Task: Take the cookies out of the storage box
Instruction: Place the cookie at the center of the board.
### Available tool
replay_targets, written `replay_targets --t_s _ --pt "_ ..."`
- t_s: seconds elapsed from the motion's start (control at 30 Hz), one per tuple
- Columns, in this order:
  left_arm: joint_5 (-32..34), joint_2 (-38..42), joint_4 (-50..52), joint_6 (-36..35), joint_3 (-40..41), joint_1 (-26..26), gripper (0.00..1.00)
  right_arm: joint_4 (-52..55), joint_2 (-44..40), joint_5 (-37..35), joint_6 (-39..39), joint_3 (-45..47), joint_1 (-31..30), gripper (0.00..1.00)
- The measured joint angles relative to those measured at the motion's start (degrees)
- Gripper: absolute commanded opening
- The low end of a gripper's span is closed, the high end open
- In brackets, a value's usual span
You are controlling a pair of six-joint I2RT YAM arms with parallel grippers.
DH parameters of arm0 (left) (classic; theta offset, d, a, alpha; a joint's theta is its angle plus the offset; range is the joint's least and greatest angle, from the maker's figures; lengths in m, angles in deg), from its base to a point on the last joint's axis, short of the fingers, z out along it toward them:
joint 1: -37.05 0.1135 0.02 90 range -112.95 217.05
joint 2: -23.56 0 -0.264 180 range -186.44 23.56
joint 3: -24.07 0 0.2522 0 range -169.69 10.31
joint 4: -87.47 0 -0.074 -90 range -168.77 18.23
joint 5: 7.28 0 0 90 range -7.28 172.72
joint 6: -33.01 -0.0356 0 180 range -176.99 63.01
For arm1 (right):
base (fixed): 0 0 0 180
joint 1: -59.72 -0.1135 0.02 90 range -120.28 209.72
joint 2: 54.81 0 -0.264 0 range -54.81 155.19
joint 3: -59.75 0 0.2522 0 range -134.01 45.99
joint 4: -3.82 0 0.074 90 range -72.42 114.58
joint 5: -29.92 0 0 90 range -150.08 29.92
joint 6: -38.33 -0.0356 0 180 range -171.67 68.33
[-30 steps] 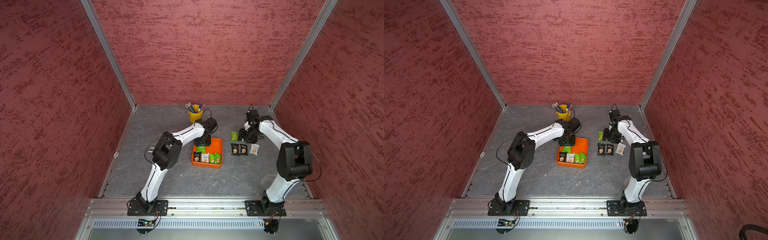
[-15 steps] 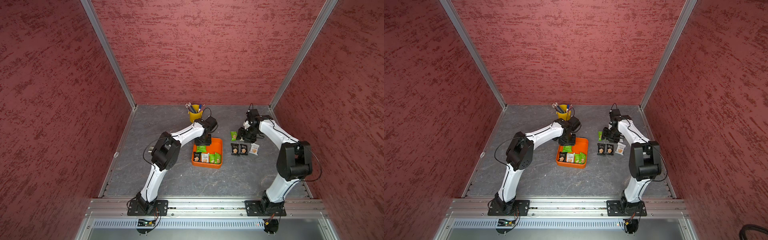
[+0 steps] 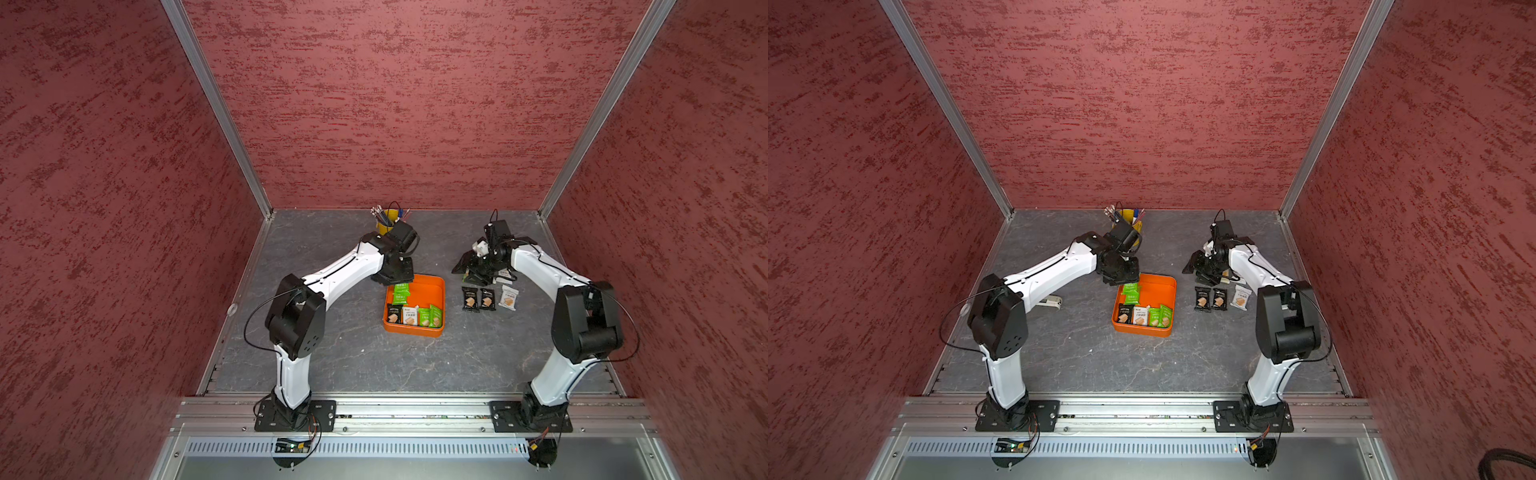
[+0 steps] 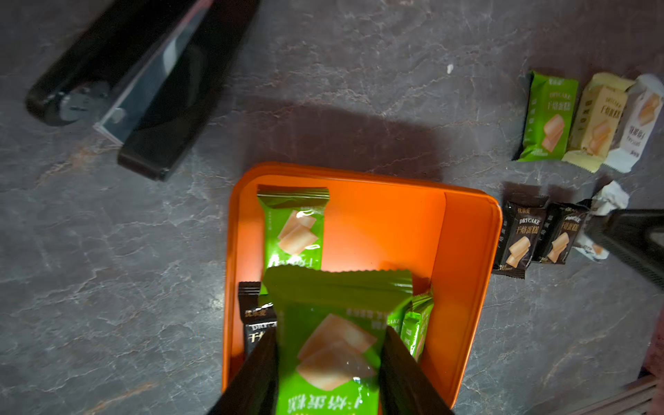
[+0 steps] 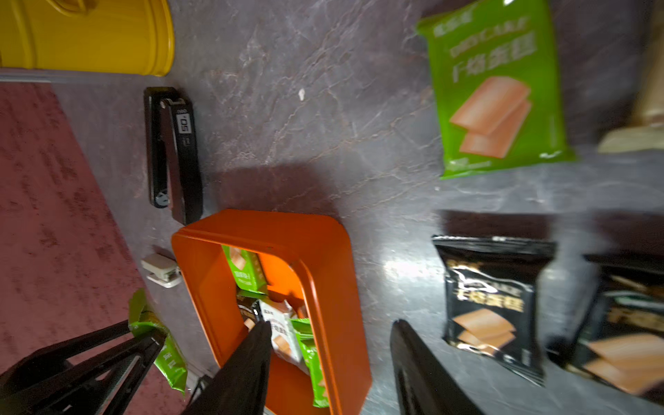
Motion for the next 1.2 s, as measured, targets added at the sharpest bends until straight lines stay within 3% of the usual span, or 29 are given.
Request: replay_targets --t_s 0.2,0.53,1.07,1.2 --pt "-2.34 4.17 -2.62 -0.96 7.32 9.18 0.46 -10.75 -1.77 5.46 -8.96 6.36 -1.51 0.58" --pt "-3.93 4.94 -6.1 -5.66 15.54 20.39 0.46 -21.86 -6.05 6.97 -18.97 10.67 -3.93 0.58" --pt "-1.49 -0.57 -9.31 -10.6 16.2 21.27 0.46 -22.53 -9.79 4.42 -22.1 11.26 -6.12 0.58" --pt "-0.44 -1.29 -9.33 -10.84 16.22 21.07 0.51 -21.64 -10.34 3.85 -21.66 11.26 -6.16 0.58"
